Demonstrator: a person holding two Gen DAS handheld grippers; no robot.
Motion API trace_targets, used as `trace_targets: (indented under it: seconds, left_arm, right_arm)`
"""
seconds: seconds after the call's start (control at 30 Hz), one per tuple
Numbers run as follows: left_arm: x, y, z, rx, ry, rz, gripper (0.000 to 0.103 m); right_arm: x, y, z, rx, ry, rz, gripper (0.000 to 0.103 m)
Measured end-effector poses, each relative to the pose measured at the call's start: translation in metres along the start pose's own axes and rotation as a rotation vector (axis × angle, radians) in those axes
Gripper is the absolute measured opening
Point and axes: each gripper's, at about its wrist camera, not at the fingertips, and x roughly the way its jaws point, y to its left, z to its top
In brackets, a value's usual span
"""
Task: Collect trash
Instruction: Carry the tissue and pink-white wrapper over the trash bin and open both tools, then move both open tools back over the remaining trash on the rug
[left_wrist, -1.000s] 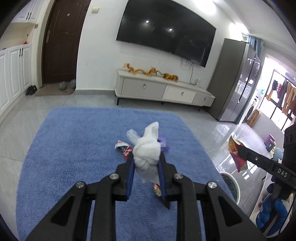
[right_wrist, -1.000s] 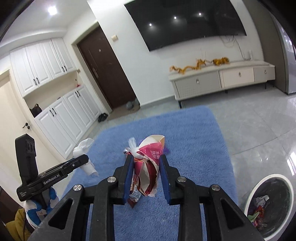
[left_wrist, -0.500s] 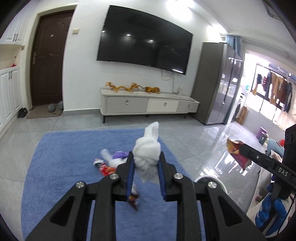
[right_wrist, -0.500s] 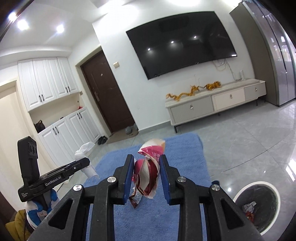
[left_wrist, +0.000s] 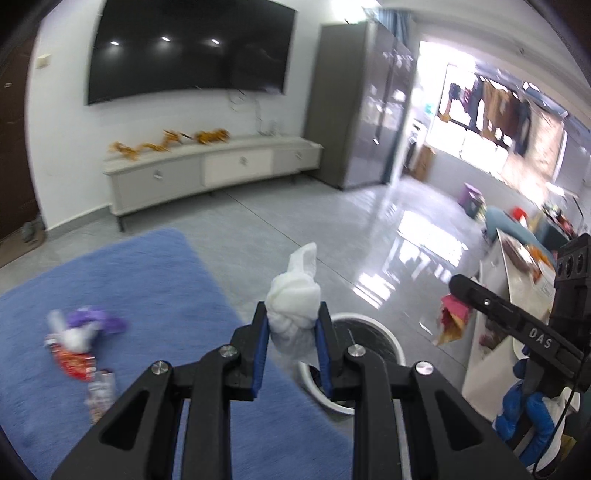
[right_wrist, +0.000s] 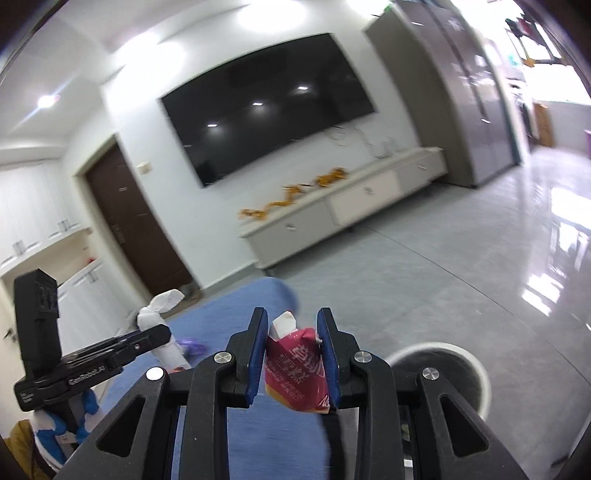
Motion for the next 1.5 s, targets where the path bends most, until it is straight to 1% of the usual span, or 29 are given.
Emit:
trace_targets:
  seconds: [0.17,0.33,0.37,0.4,0.43,0.47,0.5,0.53,0.67,0.8,1.0,1.23,1.5]
  left_arm:
    - [0.066,-0.033,0.005,0.016,0.083,-0.075,0.022]
    - [0.112,-0.057,0.001,0.037,0.148,-0.133,0.023]
    - [0.120,-0.059,0.001,0.036,0.159,-0.150,0.025]
    - [0.128,-0.061,0.000,0.033,0.170,-0.168,0.034]
    - [0.134,-0.062,0.000,0.030,0.176,-0.178,0.039]
    - [0.139,-0.064,0.001,0.028,0.177,-0.185,0.048]
    - [0.143,-0.067,0.001,0.028,0.177,-0.195,0.050]
    - [0.147,-0.069,0.001,0.029,0.179,-0.204,0.050]
    - [0.155,-0.072,0.000,0.030,0.190,-0.214,0.051]
    - [0.148,-0.070,-0.002,0.031,0.179,-0.196,0.051]
    - [0.119,-0.049,-0.003,0.010,0.137,-0.149,0.051]
    - [0.067,-0.017,-0.004,-0.013,0.054,-0.082,0.051]
    - [-0.001,0.044,-0.014,-0.092,-0.040,0.007,0.051]
  right_arm:
    - [0.023,-0.057,-0.013,0.096,0.056,-0.083,0.026]
    - [0.047,-0.092,-0.025,0.167,0.113,-0.142,0.027]
    - [0.049,-0.097,-0.028,0.171,0.118,-0.154,0.027]
    - [0.051,-0.101,-0.030,0.175,0.123,-0.169,0.027]
    - [0.051,-0.105,-0.031,0.180,0.125,-0.181,0.029]
    - [0.051,-0.107,-0.031,0.184,0.126,-0.188,0.035]
    - [0.051,-0.110,-0.032,0.187,0.126,-0.200,0.040]
    - [0.051,-0.111,-0.031,0.188,0.125,-0.208,0.041]
    - [0.049,-0.116,-0.032,0.197,0.127,-0.230,0.042]
    - [0.043,-0.115,-0.030,0.200,0.113,-0.231,0.043]
    - [0.032,-0.098,-0.023,0.172,0.088,-0.208,0.043]
    - [0.016,-0.061,-0.006,0.113,0.041,-0.158,0.043]
    - [0.005,0.000,0.007,0.014,0.006,-0.081,0.043]
